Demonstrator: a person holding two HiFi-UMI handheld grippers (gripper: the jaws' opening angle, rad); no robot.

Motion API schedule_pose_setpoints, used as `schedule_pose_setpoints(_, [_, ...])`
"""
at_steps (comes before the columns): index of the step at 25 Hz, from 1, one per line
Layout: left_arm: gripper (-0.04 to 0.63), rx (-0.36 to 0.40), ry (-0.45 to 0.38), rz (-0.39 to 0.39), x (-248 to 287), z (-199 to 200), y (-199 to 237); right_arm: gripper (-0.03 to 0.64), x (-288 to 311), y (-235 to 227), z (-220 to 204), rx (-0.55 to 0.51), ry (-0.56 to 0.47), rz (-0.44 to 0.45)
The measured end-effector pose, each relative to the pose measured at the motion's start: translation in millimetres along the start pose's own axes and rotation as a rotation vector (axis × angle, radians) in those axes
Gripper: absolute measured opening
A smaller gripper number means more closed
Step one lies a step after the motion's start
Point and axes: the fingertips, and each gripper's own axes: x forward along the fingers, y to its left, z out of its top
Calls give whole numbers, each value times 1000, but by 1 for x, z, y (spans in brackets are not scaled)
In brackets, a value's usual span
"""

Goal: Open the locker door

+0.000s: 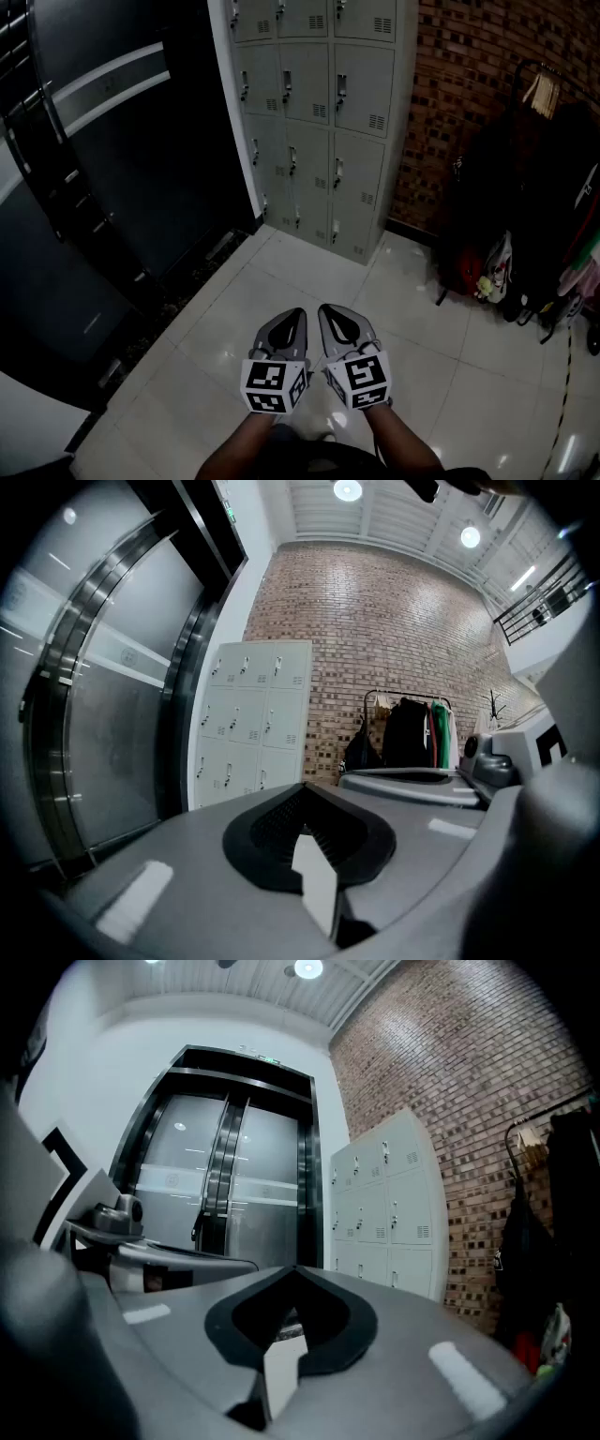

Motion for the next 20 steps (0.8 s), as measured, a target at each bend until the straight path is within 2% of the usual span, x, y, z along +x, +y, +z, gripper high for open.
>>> schedule_pose_setpoints(10, [6, -7, -20, 3, 44, 3, 5, 0, 26, -35, -9, -10, 2, -4])
schedule_pose_setpoints(20, [5, -24, -46, -3, 117, 18, 69, 0, 119, -60, -11, -33, 8, -7])
